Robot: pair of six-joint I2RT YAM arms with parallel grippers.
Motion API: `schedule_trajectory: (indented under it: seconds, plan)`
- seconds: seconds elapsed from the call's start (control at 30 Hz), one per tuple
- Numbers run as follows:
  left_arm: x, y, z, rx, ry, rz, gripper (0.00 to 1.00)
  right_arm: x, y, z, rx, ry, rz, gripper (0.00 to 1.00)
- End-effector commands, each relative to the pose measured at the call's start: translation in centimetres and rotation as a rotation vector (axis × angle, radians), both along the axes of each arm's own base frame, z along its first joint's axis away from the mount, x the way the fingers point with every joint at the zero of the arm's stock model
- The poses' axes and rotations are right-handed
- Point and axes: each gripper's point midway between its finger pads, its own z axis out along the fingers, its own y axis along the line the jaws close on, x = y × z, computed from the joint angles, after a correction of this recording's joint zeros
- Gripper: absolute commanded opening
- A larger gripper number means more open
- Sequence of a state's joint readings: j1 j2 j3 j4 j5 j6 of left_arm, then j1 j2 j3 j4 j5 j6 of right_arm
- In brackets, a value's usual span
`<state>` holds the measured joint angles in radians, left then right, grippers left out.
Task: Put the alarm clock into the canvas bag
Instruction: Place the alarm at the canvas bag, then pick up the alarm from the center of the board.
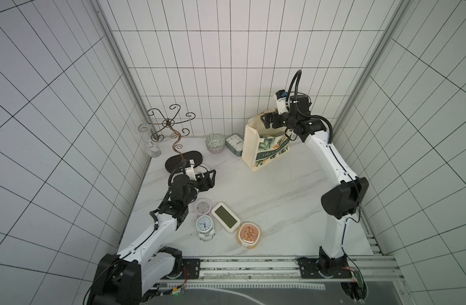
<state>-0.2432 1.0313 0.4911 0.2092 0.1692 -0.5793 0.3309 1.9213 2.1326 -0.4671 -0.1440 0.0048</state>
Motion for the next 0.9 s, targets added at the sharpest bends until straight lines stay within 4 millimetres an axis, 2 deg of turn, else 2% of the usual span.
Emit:
schedule_trajectory:
  seconds: [0.0,0.1,0.17,0.3,0.4,0.57,0.7,0.77,0.87]
  plan:
    - [0.0,2.4,-0.2,-0.024,0.023,0.116,0.88,-2.2,2.5,-0.1,0.068,-0.011,0.074,1.00]
    - [-0.2,4.2,0.1,-0.056,0.034,0.191,0.90,-5.2,6.1,-0.5,0.080,0.009,0.186,1.00]
    - [-0.6,5.3,-0.1,-0.060,0.040,0.243,0.92,-7.6,9.2,-1.5,0.086,0.036,0.291,1.00]
    - [-1.2,7.4,-0.9,-0.053,0.066,0.316,0.92,-10.9,14.1,-4.1,0.106,0.090,0.431,0.98]
    - [-1.4,8.5,-1.3,-0.049,0.083,0.345,0.91,-12.6,17.0,-7.4,0.103,0.177,0.513,0.94]
    - [-0.9,8.8,-3.2,-0.048,0.144,0.323,0.87,-14.0,19.5,-12.8,0.124,0.332,0.582,0.89]
    - [0.1,8.5,-5.2,-0.119,0.194,0.285,0.82,-14.3,20.4,-16.6,0.168,0.444,0.582,0.85]
    - [0.9,7.9,-5.6,-0.154,0.201,0.245,0.75,-14.5,21.1,-18.3,0.213,0.504,0.599,0.84]
    - [2.2,7.0,-6.6,-0.163,0.237,0.196,0.70,-14.2,22.2,-21.0,0.258,0.601,0.599,0.82]
